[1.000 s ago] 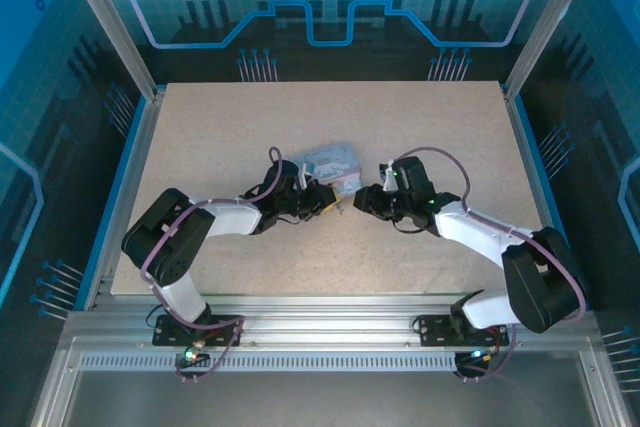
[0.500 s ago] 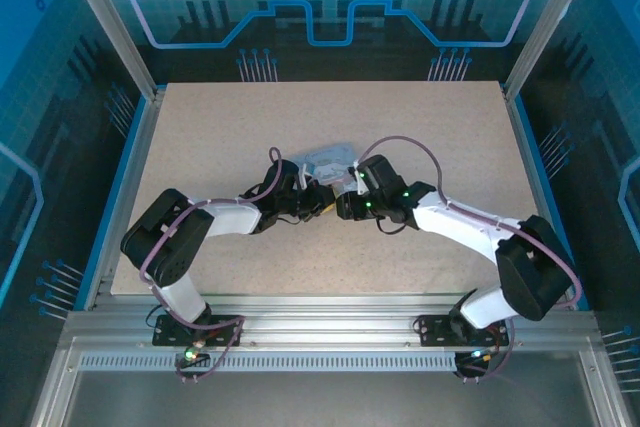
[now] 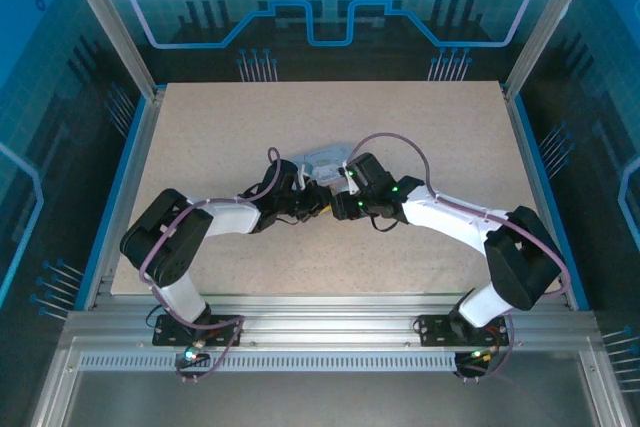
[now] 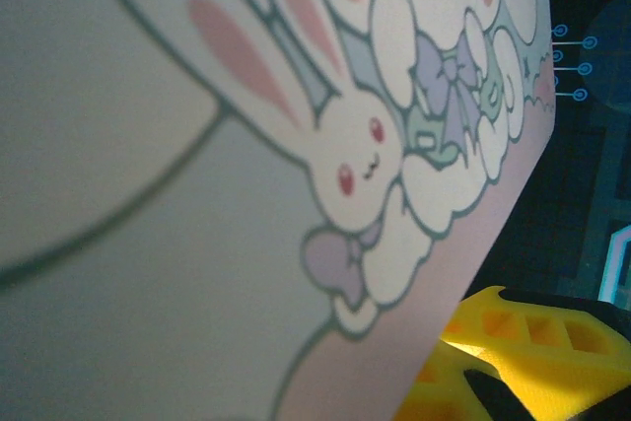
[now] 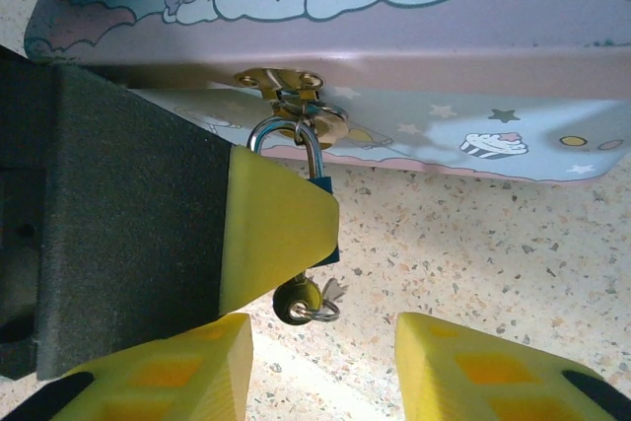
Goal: Unlock a padlock with a key
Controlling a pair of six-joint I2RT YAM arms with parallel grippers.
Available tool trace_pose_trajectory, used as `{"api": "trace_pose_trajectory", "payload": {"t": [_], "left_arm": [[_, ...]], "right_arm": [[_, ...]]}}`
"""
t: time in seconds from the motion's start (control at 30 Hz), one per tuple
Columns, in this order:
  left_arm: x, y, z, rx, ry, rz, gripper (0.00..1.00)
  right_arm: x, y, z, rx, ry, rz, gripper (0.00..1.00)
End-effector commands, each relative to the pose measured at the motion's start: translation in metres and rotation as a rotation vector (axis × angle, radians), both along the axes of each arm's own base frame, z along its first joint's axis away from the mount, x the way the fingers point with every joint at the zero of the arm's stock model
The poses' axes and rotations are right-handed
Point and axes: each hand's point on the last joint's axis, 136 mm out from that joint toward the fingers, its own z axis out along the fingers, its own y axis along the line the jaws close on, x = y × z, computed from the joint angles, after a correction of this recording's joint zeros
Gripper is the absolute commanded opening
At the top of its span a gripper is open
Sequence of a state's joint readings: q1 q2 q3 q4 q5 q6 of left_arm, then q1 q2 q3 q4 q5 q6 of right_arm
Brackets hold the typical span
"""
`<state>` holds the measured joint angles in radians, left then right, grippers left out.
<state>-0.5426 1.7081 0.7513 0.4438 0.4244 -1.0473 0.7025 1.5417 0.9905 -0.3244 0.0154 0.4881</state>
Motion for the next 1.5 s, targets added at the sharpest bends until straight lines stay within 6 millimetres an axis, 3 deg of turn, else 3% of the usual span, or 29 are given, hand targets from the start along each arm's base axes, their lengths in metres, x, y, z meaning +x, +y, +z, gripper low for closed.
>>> {"api": "trace_pose_trajectory", "payload": {"t": [0.0, 0.3, 0.63, 1.07, 1.2, 1.37, 1.47], "left_arm": [[0.002, -0.012, 0.038, -0.081, -0.074, -0.051, 0.0], [0.003, -0.01, 0.041, -0.086, -0.077, -0.049, 0.0], [0.003, -0.01, 0.042, -0.088, -0.074, -0.049, 0.0], [0.002, -0.011, 0.043, -0.1, -0.071, -0.055, 0.0], [0.002, -0.012, 0.043, -0.104, -0.07, -0.058, 0.0], [0.0, -0.011, 0.04, -0.097, -0.063, -0.061, 0.0], [-0.001, -0.01, 0.038, -0.092, -0.062, -0.06, 0.0]], "right_arm": [[-0.004, 0.013, 0.006, 0.028, -0.023, 0.042, 0.44], [-0.016, 0.002, 0.004, 0.033, -0.061, 0.033, 0.44], [-0.005, 0.011, -0.001, 0.01, -0.068, 0.051, 0.45], [0.008, 0.021, 0.001, -0.008, -0.081, 0.068, 0.39], [0.011, 0.024, 0.001, -0.012, -0.081, 0.076, 0.31], [0.011, 0.024, 0.003, -0.008, -0.086, 0.086, 0.03], [0.008, 0.023, 0.0, 0.008, -0.071, 0.093, 0.0]]}}
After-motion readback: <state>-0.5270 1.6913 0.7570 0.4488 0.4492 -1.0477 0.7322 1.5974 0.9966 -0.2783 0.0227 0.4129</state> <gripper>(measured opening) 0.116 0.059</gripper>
